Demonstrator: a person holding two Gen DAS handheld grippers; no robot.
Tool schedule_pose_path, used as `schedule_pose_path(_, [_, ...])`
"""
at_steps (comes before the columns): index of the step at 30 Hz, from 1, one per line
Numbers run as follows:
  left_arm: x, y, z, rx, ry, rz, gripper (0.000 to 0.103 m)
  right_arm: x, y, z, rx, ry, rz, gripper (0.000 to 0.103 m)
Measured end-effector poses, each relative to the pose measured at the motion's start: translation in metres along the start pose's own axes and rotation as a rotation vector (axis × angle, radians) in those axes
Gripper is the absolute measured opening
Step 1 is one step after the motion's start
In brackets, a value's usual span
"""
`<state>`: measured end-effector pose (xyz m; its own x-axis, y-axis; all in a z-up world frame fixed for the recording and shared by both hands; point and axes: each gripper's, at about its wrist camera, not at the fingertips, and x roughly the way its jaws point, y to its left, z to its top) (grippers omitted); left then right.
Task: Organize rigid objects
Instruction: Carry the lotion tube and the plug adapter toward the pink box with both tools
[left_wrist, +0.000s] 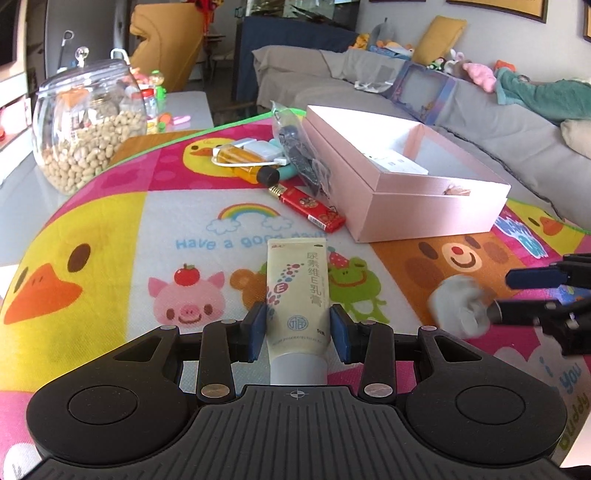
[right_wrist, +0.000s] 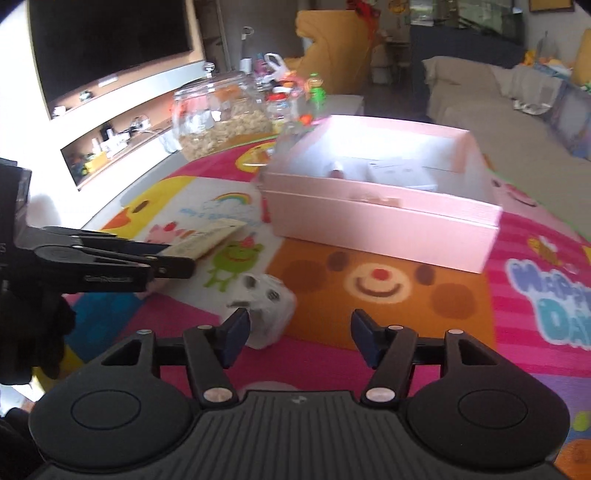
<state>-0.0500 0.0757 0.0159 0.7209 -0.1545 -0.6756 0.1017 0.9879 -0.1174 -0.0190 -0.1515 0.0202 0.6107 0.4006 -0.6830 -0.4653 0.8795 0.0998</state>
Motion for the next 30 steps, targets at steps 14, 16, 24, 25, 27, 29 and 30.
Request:
schedule_pose_path(14, [0.002,-0.011,-0.003,0.062,-0.004,0.045,0.042,0.002,0.016,0.003,0.03,-0.017,0.168,0.062])
schedule_pose_path(16, [0.002,-0.01,-0.004,0.059,-0.007,0.042,0.042,0.01,0.026,0.006,-0.002,-0.005,0.168,0.063])
schedule_pose_path(24, [0.011,0.002,0.022,-0.038,0.1,-0.002,0.041,0.034,0.039,0.011,-0.064,0.029,0.095,0.056])
schedule_pose_path(25, [0.014,0.001,0.025,-0.03,0.106,0.001,0.041,0.033,0.04,0.011,-0.068,0.026,0.089,0.056])
schedule_pose_path(27, [0.021,-0.004,0.029,0.004,0.108,0.015,0.041,0.03,0.04,0.009,-0.08,0.022,0.078,0.056])
schedule_pose_path(29, [0.027,-0.01,0.032,0.036,0.108,0.029,0.042,0.028,0.039,0.007,-0.089,0.026,0.066,0.055])
schedule_pose_path(30, [0.028,-0.012,0.032,0.047,0.105,0.036,0.043,0.029,0.039,0.006,-0.092,0.03,0.063,0.055])
